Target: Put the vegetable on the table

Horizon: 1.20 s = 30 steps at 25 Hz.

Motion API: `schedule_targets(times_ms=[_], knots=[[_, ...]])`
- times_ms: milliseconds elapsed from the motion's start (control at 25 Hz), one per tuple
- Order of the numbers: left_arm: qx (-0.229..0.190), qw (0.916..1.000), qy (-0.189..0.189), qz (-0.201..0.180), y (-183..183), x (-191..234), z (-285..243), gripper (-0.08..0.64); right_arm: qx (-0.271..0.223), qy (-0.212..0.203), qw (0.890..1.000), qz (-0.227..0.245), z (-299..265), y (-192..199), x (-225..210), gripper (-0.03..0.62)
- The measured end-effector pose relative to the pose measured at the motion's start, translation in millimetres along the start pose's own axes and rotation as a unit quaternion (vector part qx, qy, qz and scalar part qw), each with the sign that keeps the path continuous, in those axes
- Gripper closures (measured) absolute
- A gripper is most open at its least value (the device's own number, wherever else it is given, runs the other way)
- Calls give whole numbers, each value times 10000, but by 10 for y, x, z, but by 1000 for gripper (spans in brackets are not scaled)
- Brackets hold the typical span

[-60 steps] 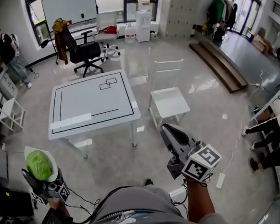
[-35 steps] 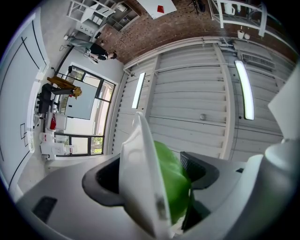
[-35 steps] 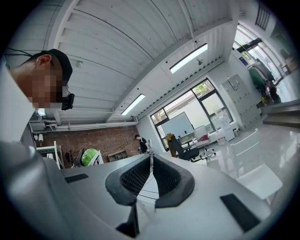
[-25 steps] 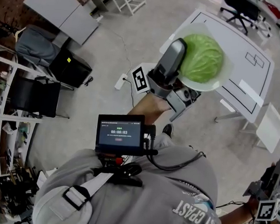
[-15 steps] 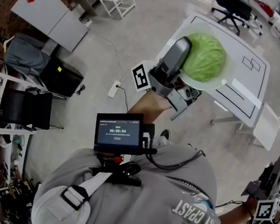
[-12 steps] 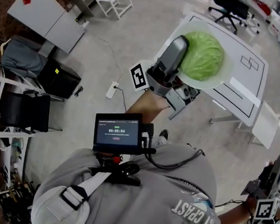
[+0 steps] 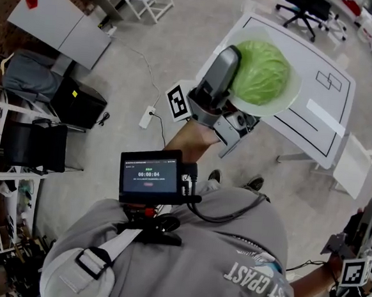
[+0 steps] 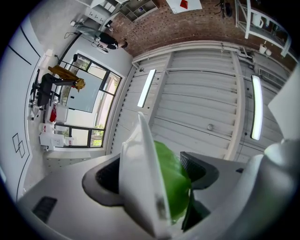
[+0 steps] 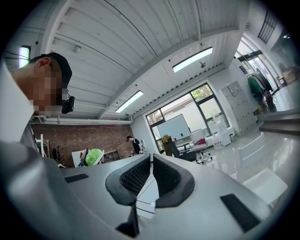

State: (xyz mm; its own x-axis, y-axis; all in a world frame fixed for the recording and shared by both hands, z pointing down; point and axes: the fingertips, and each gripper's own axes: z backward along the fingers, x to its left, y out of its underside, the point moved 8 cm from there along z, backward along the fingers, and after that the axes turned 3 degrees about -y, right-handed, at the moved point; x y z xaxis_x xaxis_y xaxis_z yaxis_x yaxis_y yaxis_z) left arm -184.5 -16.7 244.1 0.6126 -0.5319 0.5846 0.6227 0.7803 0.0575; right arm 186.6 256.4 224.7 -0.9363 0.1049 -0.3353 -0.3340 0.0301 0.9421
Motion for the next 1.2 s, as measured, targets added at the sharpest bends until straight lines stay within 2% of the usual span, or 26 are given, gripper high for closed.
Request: schedule_targets(times_ms=[320,720,960,1200], knots=[[-86,9992,-51,-377,347,449,-399,183,99,-549,9984,-105,-403,-192,-854,583],[-173,9985,5,-522,751,958,-829,183,222,-847,9960,-167,-607,-321,-1634,583],[-118,9987,-38,-488,906,917,-1045,183,134,-756,9967,-266,-448,-490,-1770,584],[-9,9991,-37,-424,942,971,-1133,183,97,-650,9969,-428,-381,-419,-1840,584]])
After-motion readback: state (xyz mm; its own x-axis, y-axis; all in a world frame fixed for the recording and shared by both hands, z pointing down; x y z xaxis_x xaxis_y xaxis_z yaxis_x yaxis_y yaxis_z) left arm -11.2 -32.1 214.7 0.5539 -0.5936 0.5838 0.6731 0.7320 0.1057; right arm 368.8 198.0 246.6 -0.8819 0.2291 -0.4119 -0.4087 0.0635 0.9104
